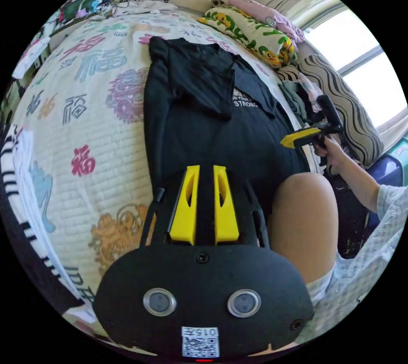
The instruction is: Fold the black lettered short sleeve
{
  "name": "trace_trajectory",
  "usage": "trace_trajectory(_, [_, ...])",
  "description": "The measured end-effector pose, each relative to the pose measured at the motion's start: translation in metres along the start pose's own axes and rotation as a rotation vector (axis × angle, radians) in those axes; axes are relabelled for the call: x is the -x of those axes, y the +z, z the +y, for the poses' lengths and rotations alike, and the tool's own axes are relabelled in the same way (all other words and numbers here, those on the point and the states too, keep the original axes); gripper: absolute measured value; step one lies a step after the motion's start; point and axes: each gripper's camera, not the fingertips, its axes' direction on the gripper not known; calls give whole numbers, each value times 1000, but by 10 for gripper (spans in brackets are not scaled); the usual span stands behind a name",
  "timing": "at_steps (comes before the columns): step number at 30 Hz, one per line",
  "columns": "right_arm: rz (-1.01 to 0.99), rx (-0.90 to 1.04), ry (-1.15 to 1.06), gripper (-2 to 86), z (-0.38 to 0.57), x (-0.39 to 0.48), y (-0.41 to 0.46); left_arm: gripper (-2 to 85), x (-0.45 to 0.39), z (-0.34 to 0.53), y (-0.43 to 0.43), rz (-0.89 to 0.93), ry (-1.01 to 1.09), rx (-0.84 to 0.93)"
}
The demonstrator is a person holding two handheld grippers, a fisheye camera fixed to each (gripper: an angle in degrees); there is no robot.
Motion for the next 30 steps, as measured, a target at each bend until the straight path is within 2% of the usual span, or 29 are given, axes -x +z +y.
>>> trace_trajectory(6, [141, -197, 331, 93, 181, -11, -78, 111, 29, 113, -17, -31, -225, -8])
trace_trajectory(9, [112, -214, 490, 96, 240, -27, -92, 118, 38, 147, -2, -26, -287, -10])
trace_trajectory(11, [8, -272, 550, 83, 262, -35, -100, 121, 37, 154, 12, -33, -290, -55])
trace_trajectory(16, [-66, -324, 644, 75, 275, -37, -136, 130, 31, 139, 38, -50, -222, 75])
trace_trajectory(19, [-52, -351, 671, 94, 282, -30, -165, 123, 33, 137, 58, -59, -195, 79])
trace_trajectory(21, [-4, -338, 697, 104, 285, -26, -178, 93, 37, 133, 65, -79, -208, 85])
trace_trajectory(22, [-14, -333, 684, 103, 285, -23, -185, 45, 39, 130, 70, -64, -190, 100])
trace_trajectory(23, [-42, -310, 661, 92, 282, -21, -189, 17, 41, 127, 78, 17, -163, 128])
trace_trajectory(26, [-33, -195, 594, 28, 273, -12, -198, 2, 50, 128, 88, 28, -182, 153])
trace_trajectory(30, [-55, -157, 597, 20, 275, -2, -220, 4, 75, 132, 93, 60, -254, 163])
